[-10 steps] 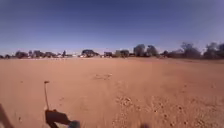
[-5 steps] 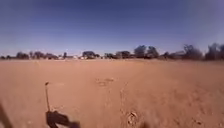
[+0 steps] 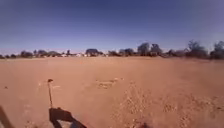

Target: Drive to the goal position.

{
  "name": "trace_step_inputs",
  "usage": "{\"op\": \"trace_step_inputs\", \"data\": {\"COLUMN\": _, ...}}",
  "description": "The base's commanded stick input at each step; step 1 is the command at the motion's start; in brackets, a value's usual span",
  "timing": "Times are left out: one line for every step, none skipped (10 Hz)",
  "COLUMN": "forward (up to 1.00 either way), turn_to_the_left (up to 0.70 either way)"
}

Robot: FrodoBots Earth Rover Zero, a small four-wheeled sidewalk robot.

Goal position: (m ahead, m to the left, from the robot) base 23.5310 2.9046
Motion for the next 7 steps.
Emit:
{"op": "trace_step_inputs", "data": {"forward": 0.70, "turn_to_the_left": 0.00}}
{"op": "trace_step_inputs", "data": {"forward": 0.70, "turn_to_the_left": 0.00}}
{"op": "trace_step_inputs", "data": {"forward": 0.70, "turn_to_the_left": 0.00}}
{"op": "trace_step_inputs", "data": {"forward": 0.70, "turn_to_the_left": 0.00}}
{"op": "trace_step_inputs", "data": {"forward": 0.70, "turn_to_the_left": 0.00}}
{"op": "trace_step_inputs", "data": {"forward": 0.70, "turn_to_the_left": 0.00}}
{"op": "trace_step_inputs", "data": {"forward": 0.70, "turn_to_the_left": 0.00}}
